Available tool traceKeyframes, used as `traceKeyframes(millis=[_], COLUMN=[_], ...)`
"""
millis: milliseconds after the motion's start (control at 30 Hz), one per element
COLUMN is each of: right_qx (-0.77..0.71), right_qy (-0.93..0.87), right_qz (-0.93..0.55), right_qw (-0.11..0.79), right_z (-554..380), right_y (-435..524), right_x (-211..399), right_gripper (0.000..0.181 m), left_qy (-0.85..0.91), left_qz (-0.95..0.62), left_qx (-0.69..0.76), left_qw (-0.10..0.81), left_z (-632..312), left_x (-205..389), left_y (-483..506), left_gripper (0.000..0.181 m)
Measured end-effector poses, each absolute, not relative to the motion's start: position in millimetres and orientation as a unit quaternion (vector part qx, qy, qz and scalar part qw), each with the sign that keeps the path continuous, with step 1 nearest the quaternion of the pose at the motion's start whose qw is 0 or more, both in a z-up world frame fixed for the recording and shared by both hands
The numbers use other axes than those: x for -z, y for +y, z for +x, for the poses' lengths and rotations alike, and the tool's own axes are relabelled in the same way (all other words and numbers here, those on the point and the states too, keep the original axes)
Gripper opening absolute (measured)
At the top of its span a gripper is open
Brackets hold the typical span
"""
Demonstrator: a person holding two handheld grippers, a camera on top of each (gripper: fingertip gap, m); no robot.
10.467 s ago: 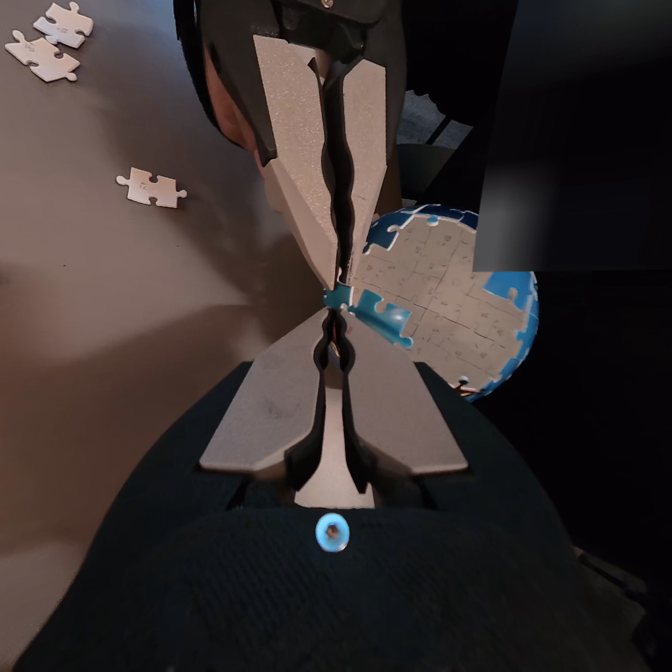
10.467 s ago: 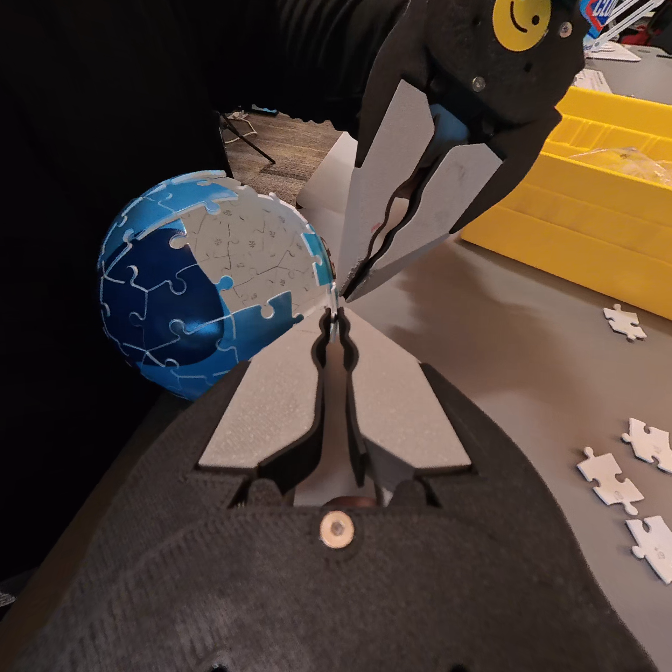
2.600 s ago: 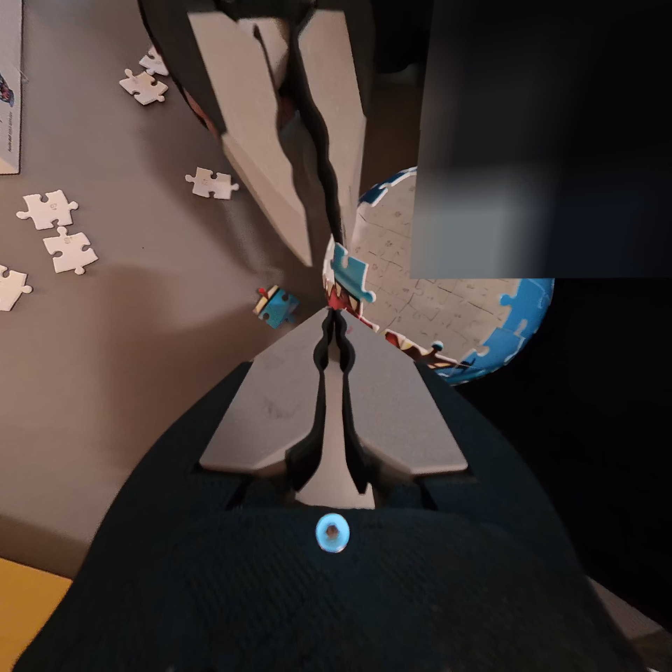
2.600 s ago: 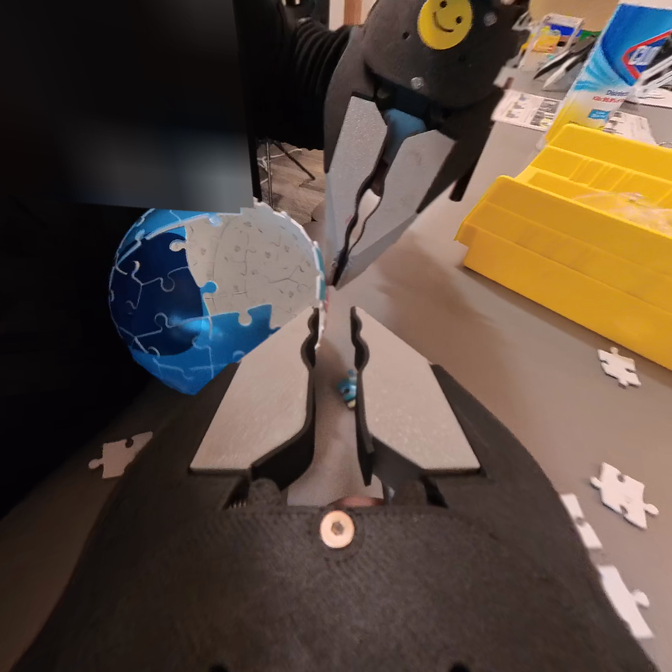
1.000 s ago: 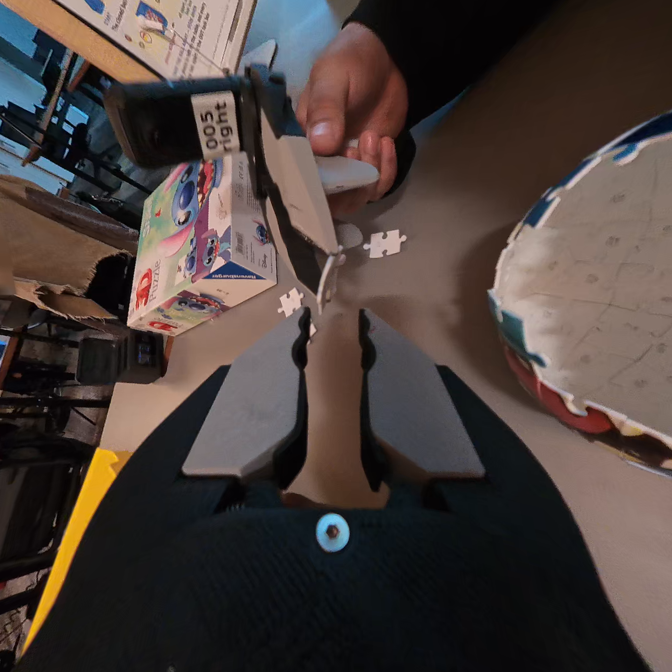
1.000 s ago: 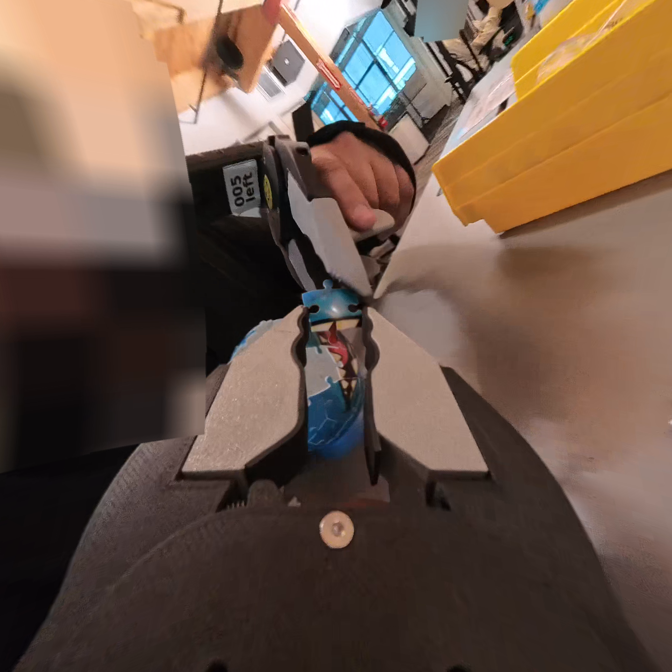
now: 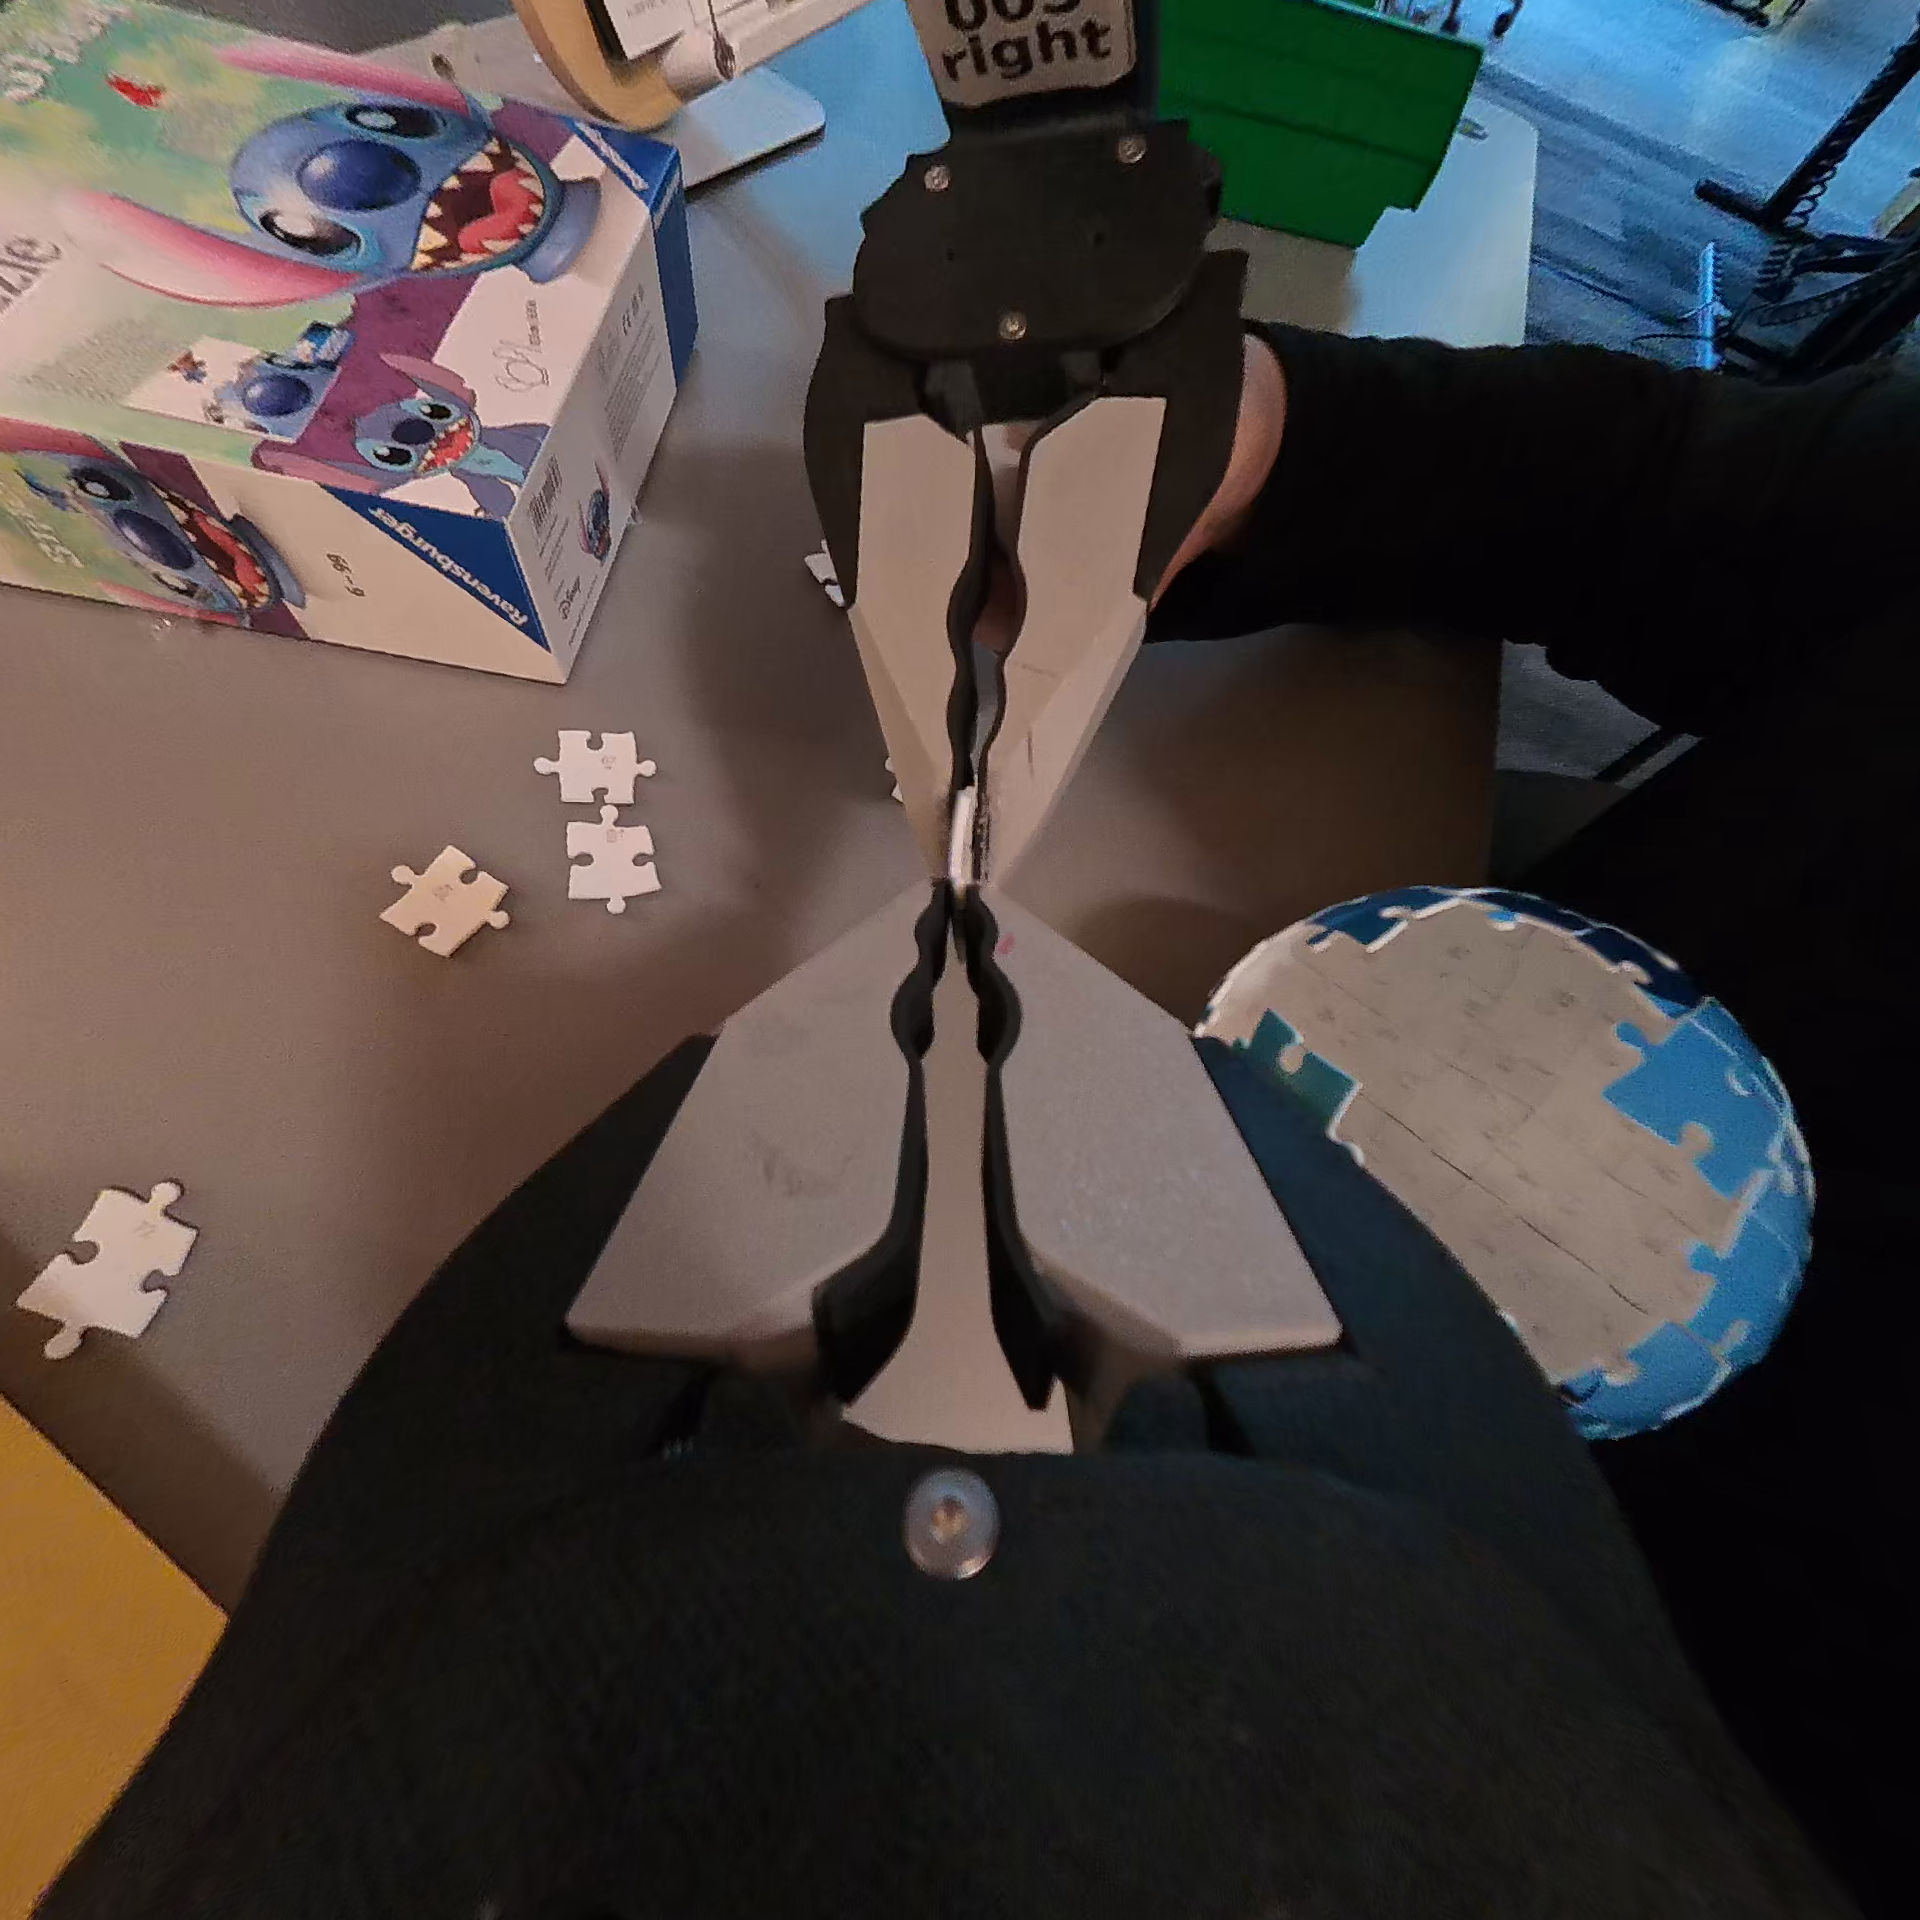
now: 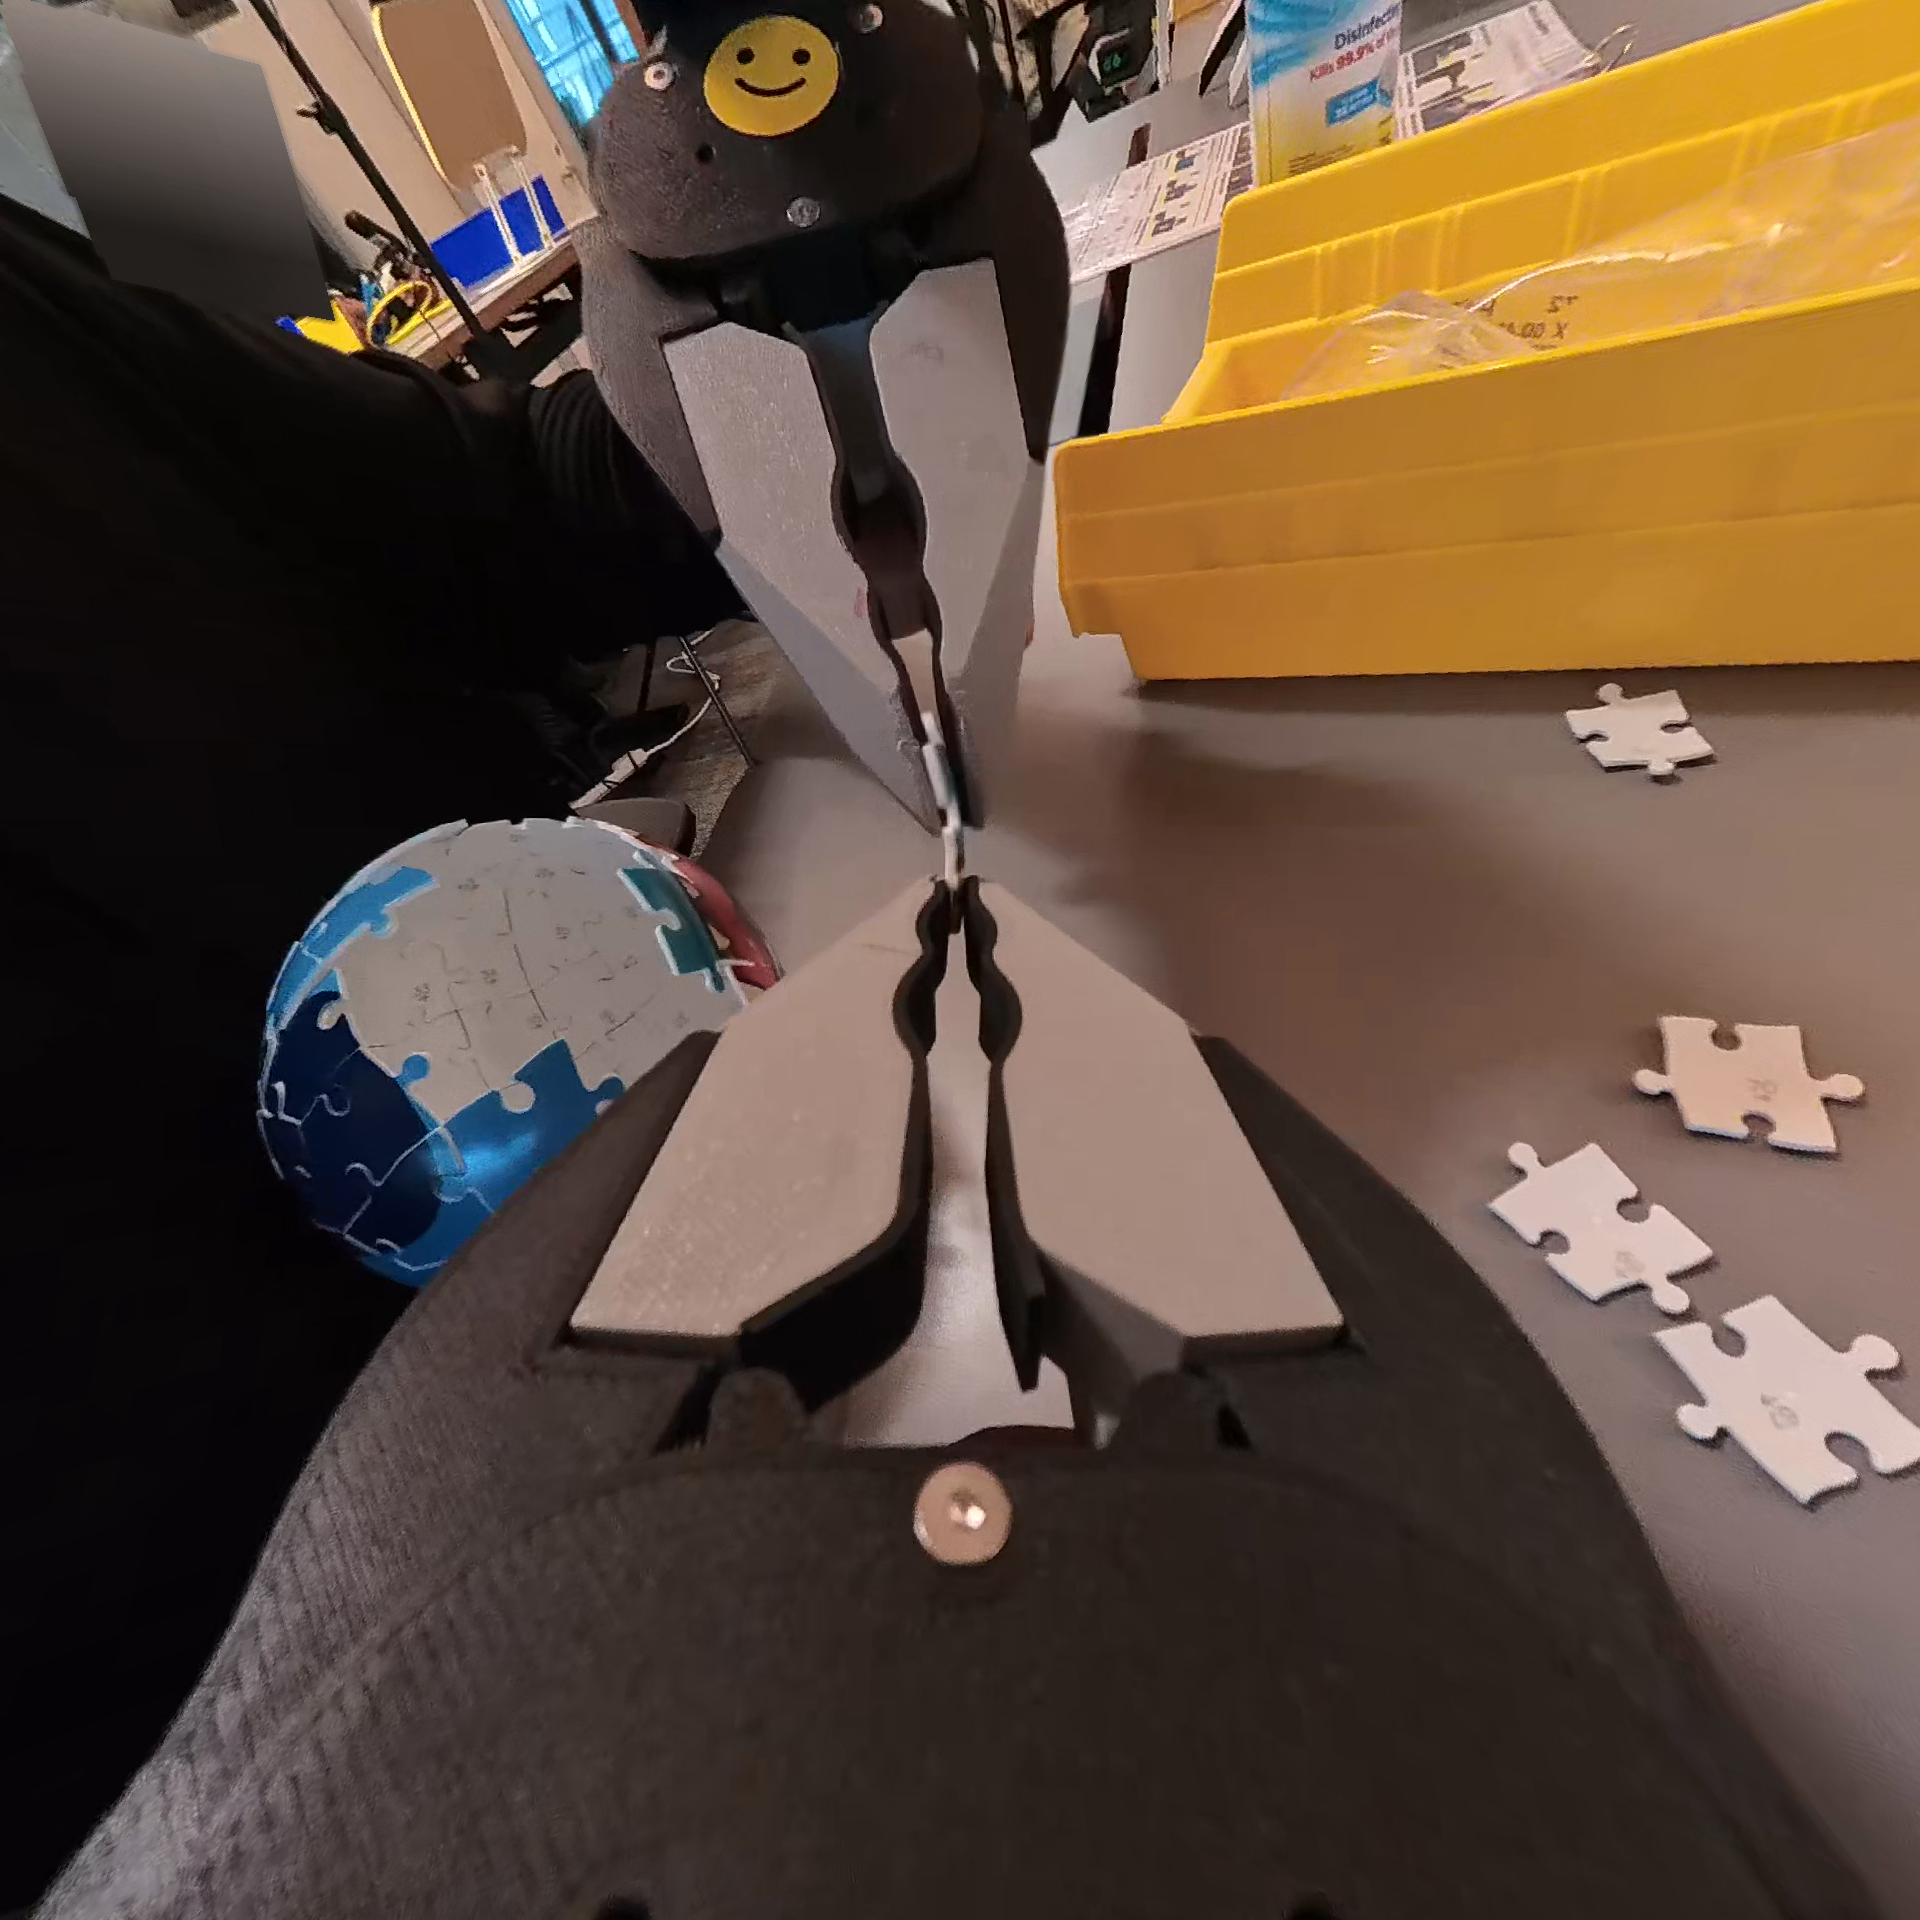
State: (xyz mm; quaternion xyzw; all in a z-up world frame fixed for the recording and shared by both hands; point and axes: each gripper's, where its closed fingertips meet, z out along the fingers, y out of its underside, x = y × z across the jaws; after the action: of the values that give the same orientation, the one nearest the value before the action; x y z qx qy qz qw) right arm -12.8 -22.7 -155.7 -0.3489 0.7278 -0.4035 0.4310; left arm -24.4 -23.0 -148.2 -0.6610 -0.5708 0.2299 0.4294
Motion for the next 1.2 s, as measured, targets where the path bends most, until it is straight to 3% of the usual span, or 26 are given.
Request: traceKeyframes(millis=[267,667,1200], right_qx=[0.382,0.415,0.391], right_qy=[0.755,0.752,0.75], right_qz=[-0.379,-0.417,-0.412], right_qw=[0.375,0.297,0.338], right_z=[-16.7,-13.4,-8.9], right_y=[-20.3,-21.5,-10.0], right_x=[168.3,167.6,178.3], right_gripper=[0.011,0.0,0.0], left_qy=[-0.577,-0.566,-0.563], left_qz=[-0.67,-0.731,-0.73], left_qx=[-0.235,-0.183,-0.143], left_qw=[0.403,0.334,0.36], left_z=[-25.7,-20.0,-14.1], left_x=[150.8,178.2,182.6], left_y=[-25.3,-10.5,2.6], left_gripper=[0.0,0.0,0.0])
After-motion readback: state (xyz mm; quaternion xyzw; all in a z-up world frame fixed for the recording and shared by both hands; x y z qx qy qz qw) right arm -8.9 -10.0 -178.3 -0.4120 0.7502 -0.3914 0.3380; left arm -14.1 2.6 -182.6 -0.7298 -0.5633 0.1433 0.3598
